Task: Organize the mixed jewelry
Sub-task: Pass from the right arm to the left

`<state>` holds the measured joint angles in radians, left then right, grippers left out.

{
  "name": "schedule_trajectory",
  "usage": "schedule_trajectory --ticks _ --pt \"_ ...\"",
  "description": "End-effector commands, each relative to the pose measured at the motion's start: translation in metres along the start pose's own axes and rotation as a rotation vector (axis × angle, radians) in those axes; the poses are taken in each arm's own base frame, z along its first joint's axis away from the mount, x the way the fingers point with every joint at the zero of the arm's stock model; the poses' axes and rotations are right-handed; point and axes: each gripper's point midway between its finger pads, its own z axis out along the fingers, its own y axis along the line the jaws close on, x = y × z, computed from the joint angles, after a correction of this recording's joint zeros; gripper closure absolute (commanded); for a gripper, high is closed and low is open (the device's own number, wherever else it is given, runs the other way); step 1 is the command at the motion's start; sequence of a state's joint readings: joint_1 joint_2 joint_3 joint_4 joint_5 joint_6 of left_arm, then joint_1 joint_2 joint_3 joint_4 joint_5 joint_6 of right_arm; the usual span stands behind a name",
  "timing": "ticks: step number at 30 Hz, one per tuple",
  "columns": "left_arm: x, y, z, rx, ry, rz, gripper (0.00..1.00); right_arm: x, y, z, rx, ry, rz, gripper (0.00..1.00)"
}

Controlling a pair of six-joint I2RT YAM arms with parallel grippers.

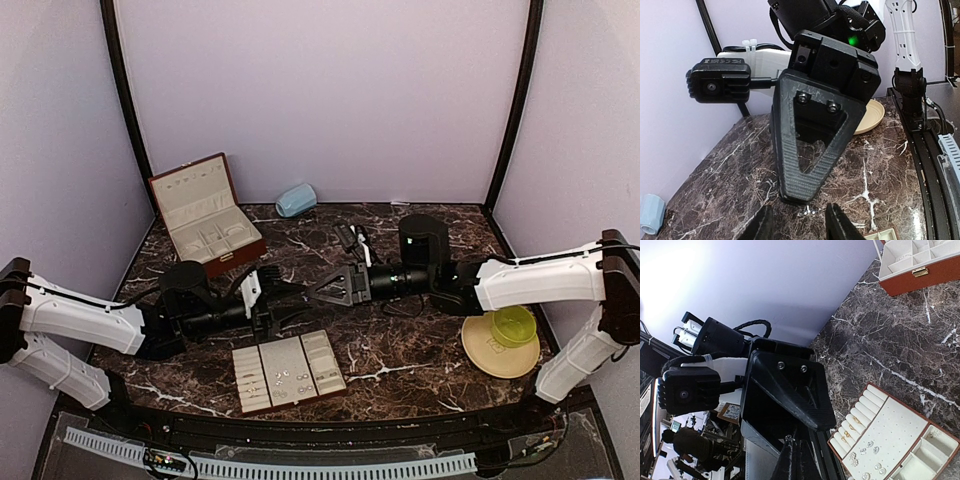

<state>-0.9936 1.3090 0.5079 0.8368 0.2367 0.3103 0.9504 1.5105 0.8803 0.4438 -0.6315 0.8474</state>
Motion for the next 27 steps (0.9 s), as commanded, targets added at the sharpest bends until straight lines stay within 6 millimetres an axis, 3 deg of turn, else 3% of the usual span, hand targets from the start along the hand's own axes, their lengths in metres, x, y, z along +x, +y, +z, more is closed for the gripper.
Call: schedule_trajectory --ticks 1,16,27 --pt "-0.0182 0.0045 0.0016 -0.019 -0.052 0.027 0.65 -0.0039 0.0079 0.0032 -0.029 -0.013 -0.024 1.0" --pt "-0.0182 -0.0017 0.0008 -0.001 -0.059 0.028 0.81 -0.0043 0.0035 0.0019 -0.007 -0.027 -0.019 1.0" --pt "-0.0168 -0.0026 -0.0008 -0.005 -0.058 0.011 0.85 -0.0038 -0.001 0.002 0.01 -0.031 -0.011 1.0"
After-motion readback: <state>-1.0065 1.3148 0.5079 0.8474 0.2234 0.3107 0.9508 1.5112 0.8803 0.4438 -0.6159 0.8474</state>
